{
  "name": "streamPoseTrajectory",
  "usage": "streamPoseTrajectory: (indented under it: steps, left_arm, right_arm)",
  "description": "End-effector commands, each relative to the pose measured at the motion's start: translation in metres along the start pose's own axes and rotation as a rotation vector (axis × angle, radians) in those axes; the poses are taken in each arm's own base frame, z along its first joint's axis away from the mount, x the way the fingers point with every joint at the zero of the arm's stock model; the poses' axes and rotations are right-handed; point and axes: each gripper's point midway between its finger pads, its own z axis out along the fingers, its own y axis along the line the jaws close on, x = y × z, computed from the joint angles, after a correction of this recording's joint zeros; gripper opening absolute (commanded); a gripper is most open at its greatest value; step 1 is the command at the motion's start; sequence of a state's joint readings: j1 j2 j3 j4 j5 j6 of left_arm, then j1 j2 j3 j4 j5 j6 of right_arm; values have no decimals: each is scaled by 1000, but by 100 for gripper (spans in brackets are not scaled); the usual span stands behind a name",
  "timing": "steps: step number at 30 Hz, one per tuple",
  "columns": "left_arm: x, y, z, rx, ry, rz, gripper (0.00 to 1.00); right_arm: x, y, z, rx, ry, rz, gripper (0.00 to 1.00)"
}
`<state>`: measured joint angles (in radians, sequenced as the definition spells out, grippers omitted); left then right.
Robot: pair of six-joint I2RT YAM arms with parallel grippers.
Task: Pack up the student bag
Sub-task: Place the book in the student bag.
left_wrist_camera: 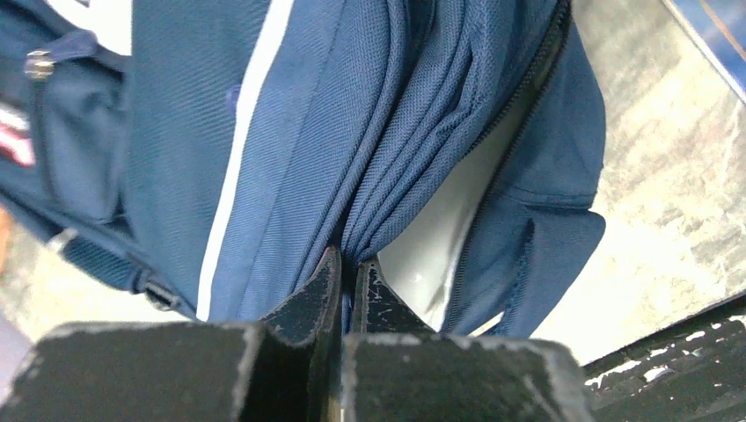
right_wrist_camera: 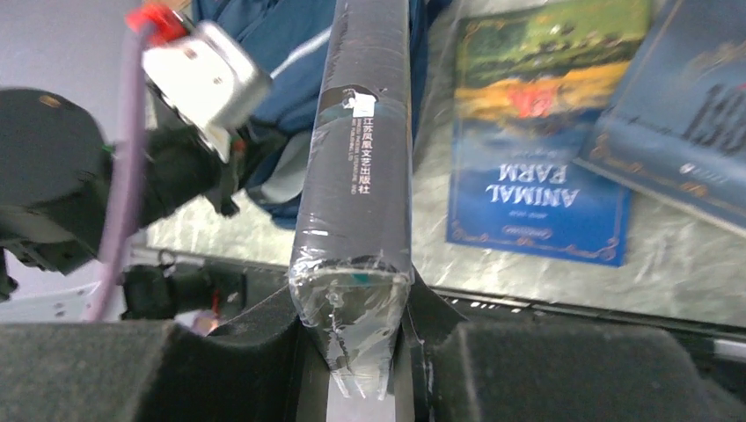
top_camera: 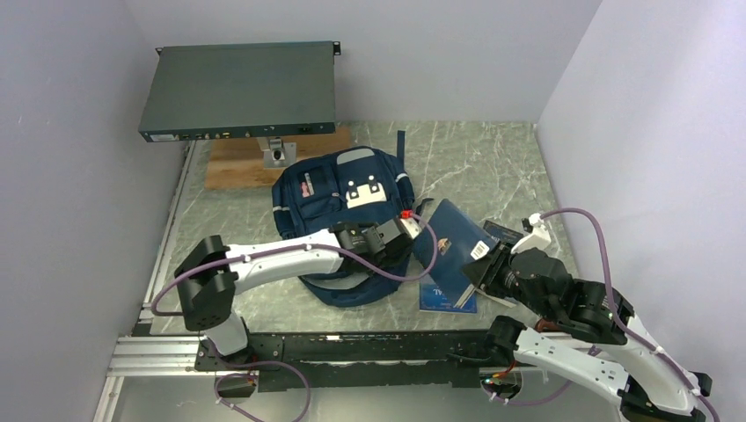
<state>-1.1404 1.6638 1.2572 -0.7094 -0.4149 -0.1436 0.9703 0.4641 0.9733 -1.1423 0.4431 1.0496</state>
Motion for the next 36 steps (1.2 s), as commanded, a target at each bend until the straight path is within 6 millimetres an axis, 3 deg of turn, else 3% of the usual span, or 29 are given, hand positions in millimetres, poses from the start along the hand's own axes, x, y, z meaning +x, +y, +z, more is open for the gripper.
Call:
streamPoseTrajectory:
  steps: [1, 9, 14, 19, 25, 32, 36]
  left_arm:
    - [-53, 71, -70, -246, -197, -161, 0]
    - [-101, 100, -131, -270, -351, -252, 0]
    - [-121, 100, -158, -190, -447, -265, 0]
    - [-132, 90, -176, -84, -492, -256, 0]
    - [-138, 73, -190, 43, -533, -268, 0]
    - [-151, 65, -224, 167, -637, -301, 0]
    - [-155, 54, -227, 231, -633, -303, 0]
  right_arm:
    - [-4, 58, -15, -250, 49, 227, 0]
    - [31, 98, -14, -467, 243, 416, 0]
    - [30, 133, 5, -645, 240, 566, 0]
    - [17, 156, 28, -693, 182, 629, 0]
    - [-14, 145, 55, -650, 9, 699, 0]
    - [-33, 140, 98, -709, -40, 768, 0]
    - [-43, 145, 119, -708, -97, 708, 0]
